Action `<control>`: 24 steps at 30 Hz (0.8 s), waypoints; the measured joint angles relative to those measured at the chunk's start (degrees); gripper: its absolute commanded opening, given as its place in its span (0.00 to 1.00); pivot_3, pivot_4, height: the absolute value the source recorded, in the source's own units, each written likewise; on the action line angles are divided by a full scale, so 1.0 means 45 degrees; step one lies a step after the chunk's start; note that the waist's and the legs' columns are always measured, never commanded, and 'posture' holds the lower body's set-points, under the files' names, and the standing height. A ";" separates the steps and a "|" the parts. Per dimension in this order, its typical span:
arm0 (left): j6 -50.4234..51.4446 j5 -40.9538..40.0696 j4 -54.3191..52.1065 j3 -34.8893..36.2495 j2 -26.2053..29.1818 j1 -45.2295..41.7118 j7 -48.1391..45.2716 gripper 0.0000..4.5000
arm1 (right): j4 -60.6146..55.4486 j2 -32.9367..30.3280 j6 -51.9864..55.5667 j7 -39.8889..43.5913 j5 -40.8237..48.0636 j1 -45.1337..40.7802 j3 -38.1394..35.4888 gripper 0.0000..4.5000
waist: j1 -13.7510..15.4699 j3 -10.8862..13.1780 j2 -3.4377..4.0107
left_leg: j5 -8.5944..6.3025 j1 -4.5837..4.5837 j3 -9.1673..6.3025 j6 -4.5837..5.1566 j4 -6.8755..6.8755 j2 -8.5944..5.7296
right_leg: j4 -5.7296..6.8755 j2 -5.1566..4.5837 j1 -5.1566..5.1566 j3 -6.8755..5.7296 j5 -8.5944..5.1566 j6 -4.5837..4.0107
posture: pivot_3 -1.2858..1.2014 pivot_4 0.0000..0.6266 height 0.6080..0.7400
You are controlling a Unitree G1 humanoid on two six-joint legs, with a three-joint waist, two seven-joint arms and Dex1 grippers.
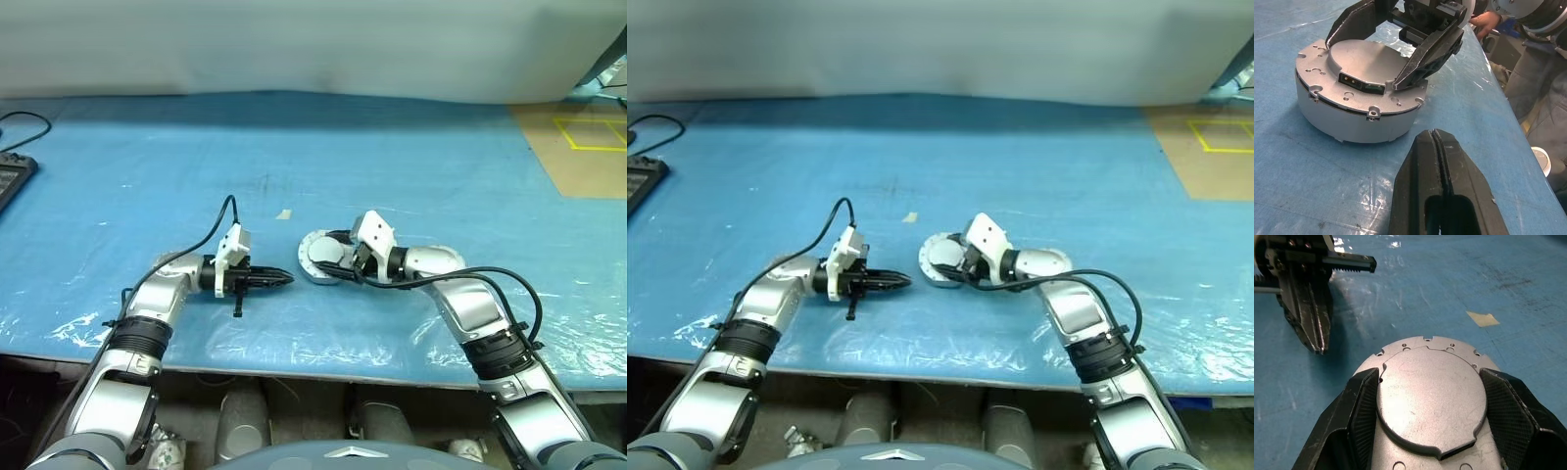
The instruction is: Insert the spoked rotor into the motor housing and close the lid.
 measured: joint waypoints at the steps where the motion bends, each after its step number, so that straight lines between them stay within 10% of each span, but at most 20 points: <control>1: -0.0033 0.0017 0.0001 -0.0019 -0.0001 0.0002 0.0014 0.00 | -0.0010 -0.0005 0.0018 -0.0037 -0.0025 -0.0005 0.0057 0.65 | 0.0000 0.0000 0.0000 | 0.0000 0.0012 0.0002 0.0000 -0.0003 0.0000 | -0.0002 0.0000 0.0008 0.0004 0.0000 0.0000 | 0.52 0.24 1.00; 24: -0.1022 0.0622 0.2472 0.0214 -0.1246 -0.1661 0.1920 0.00 | 0.0015 -0.0063 0.0127 -0.0087 -0.0149 -0.0070 0.0191 0.65 | 0.0032 -0.0031 -0.0001 | -0.0001 0.0060 0.0025 0.0000 -0.0015 -0.0012 | -0.0023 -0.0008 0.0054 0.0029 0.0000 0.0001 | 0.52 0.24 1.00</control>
